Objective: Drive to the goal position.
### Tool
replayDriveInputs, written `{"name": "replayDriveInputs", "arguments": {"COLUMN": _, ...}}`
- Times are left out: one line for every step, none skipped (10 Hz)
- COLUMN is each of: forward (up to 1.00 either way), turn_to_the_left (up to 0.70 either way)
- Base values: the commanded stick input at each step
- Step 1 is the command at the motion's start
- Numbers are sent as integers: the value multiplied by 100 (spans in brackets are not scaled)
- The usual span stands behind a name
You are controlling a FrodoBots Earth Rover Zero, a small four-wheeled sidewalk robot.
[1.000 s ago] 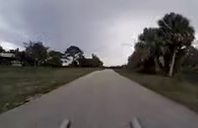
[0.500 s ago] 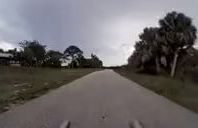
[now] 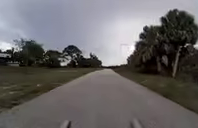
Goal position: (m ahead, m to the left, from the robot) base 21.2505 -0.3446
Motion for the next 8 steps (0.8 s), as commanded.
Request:
{"name": "replayDriveInputs", "arguments": {"forward": 100, "turn_to_the_left": 0}}
{"name": "replayDriveInputs", "arguments": {"forward": 100, "turn_to_the_left": 0}}
{"name": "replayDriveInputs", "arguments": {"forward": 100, "turn_to_the_left": 0}}
{"name": "replayDriveInputs", "arguments": {"forward": 100, "turn_to_the_left": 0}}
{"name": "replayDriveInputs", "arguments": {"forward": 100, "turn_to_the_left": 0}}
{"name": "replayDriveInputs", "arguments": {"forward": 100, "turn_to_the_left": 0}}
{"name": "replayDriveInputs", "arguments": {"forward": 100, "turn_to_the_left": 0}}
{"name": "replayDriveInputs", "arguments": {"forward": 100, "turn_to_the_left": 0}}
